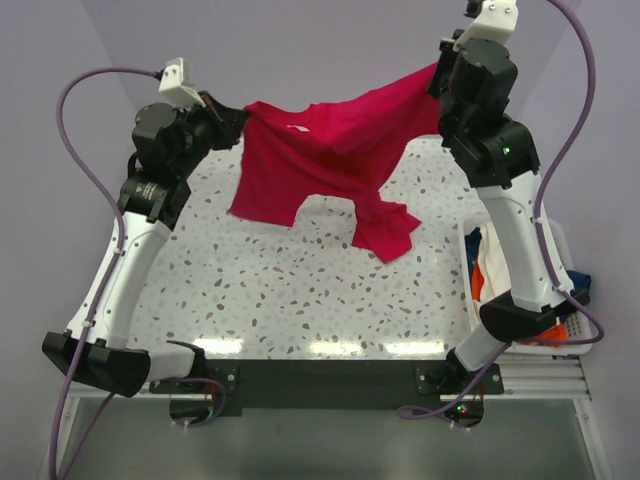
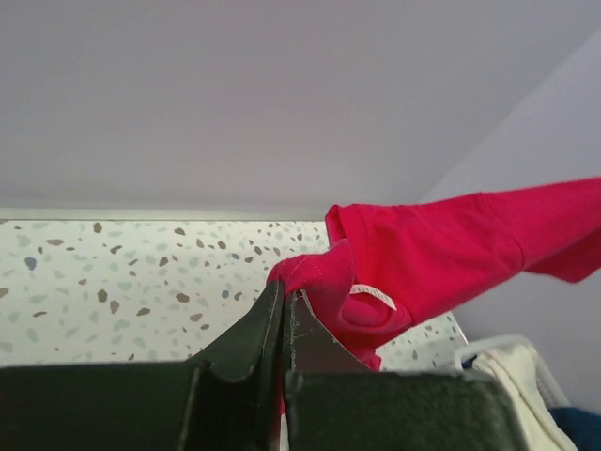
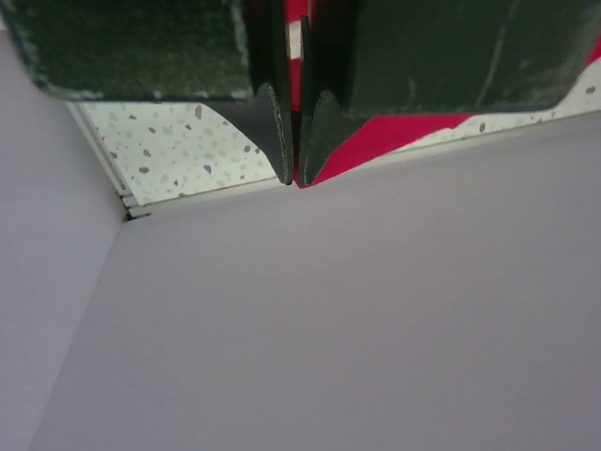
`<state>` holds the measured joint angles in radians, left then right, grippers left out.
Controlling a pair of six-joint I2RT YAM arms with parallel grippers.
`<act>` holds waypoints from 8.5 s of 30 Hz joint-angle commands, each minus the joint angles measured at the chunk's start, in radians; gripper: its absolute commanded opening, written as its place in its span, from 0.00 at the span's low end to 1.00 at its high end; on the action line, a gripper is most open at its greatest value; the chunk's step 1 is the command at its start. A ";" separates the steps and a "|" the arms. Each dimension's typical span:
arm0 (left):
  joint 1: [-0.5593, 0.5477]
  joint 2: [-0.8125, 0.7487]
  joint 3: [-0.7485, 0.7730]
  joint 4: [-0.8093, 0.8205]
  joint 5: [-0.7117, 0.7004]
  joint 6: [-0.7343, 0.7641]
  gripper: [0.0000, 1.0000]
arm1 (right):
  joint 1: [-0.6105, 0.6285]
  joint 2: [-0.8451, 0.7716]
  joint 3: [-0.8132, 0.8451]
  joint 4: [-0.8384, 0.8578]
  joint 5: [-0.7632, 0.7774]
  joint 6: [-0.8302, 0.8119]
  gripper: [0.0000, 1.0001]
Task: Fold and stack the t-shirts
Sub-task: Flatten the tshirt out
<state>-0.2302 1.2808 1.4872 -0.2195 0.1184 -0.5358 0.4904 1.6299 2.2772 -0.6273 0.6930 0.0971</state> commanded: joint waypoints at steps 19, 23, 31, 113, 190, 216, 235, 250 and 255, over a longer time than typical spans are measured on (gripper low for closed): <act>-0.159 0.012 0.369 0.091 0.370 -0.003 0.00 | -0.009 -0.254 -0.018 0.465 0.165 -0.231 0.00; -0.155 -0.005 0.334 0.008 0.203 0.049 0.00 | -0.009 -0.174 0.031 0.426 0.094 -0.215 0.00; 0.173 -0.026 -0.023 -0.043 0.132 -0.113 0.00 | -0.009 0.231 0.208 0.385 -0.096 -0.188 0.00; 0.315 -0.146 -0.775 -0.147 -0.192 -0.110 0.00 | -0.068 0.220 -1.028 0.109 -0.187 0.481 0.78; 0.330 -0.216 -0.751 -0.110 0.029 -0.035 0.00 | 0.134 -0.183 -1.489 0.253 -0.336 0.707 0.20; 0.336 -0.130 -0.601 -0.101 -0.097 -0.076 0.00 | -0.211 0.276 -0.515 -0.040 -0.340 0.354 0.00; 0.413 -0.127 -0.593 -0.133 -0.197 -0.081 0.00 | -0.211 0.186 -0.797 0.020 -0.391 0.363 0.57; 0.440 -0.107 -0.588 -0.139 -0.181 -0.085 0.00 | -0.211 0.308 -0.803 0.077 -0.400 0.294 0.42; 0.440 -0.106 -0.591 -0.136 -0.174 -0.085 0.00 | -0.213 0.295 -0.843 0.109 -0.401 0.288 0.40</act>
<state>0.1974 1.1717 0.8581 -0.3828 -0.0471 -0.6170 0.2810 1.9438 1.4494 -0.5671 0.2955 0.4053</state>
